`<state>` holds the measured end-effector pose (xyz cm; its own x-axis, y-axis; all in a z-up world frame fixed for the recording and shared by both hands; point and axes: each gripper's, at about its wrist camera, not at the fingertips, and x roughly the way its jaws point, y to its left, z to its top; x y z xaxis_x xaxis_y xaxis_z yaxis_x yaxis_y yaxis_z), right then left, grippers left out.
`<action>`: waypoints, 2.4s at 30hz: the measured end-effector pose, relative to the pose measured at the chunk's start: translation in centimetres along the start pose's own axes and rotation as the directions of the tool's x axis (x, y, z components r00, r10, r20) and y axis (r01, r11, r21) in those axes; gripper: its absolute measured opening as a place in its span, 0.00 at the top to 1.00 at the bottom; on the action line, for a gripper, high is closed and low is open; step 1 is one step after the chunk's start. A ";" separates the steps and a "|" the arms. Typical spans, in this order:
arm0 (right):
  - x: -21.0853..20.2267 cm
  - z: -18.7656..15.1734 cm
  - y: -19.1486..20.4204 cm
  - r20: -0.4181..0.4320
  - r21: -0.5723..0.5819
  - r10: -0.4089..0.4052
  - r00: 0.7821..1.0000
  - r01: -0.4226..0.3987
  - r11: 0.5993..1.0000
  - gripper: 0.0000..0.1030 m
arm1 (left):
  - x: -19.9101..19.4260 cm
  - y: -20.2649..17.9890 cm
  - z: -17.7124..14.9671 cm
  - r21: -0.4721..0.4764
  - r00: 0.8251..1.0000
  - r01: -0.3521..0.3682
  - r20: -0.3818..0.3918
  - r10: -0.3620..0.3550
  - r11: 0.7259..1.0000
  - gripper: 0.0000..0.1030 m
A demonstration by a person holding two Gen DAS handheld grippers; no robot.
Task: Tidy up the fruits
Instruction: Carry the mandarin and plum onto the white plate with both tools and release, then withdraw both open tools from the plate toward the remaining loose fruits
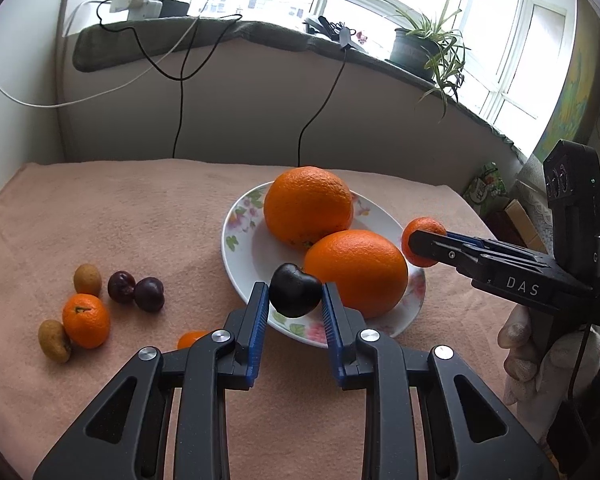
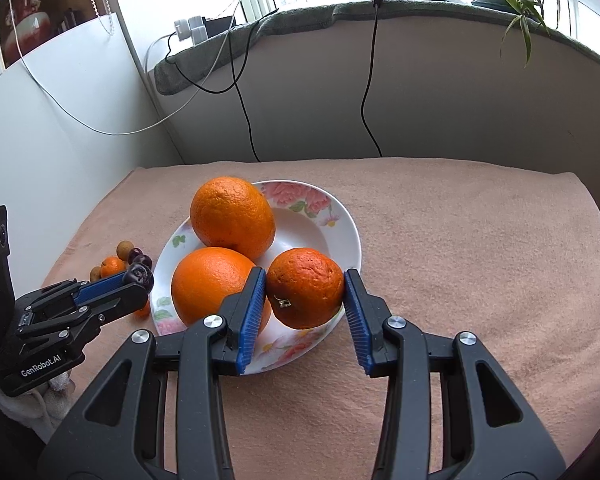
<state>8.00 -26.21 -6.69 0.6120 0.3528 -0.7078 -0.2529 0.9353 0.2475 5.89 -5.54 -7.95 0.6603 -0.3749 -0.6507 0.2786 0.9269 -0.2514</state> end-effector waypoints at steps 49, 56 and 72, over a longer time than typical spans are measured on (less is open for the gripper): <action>-2.4 0.0 5.4 0.065 -0.086 0.144 0.987 -0.139 0.987 0.15 | -2.7 2.6 -0.6 -0.027 0.994 -0.105 0.029 0.106 0.994 0.23; -1.8 -0.8 8.3 0.043 -0.149 0.195 0.980 -0.187 0.971 0.15 | -4.0 5.2 -1.8 -0.059 0.988 -0.153 0.025 0.155 0.986 0.23; 2.4 -4.7 14.6 -0.125 -0.254 0.210 0.970 -0.235 0.938 0.46 | -5.7 11.5 -4.5 -0.156 0.974 -0.224 -0.012 0.225 0.962 0.25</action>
<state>2.27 -11.83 -7.87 0.4469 0.5347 -0.7172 -0.5714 0.7875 0.2310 2.13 7.31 -10.35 0.6979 -0.1564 -0.6989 0.0113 0.9781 -0.2077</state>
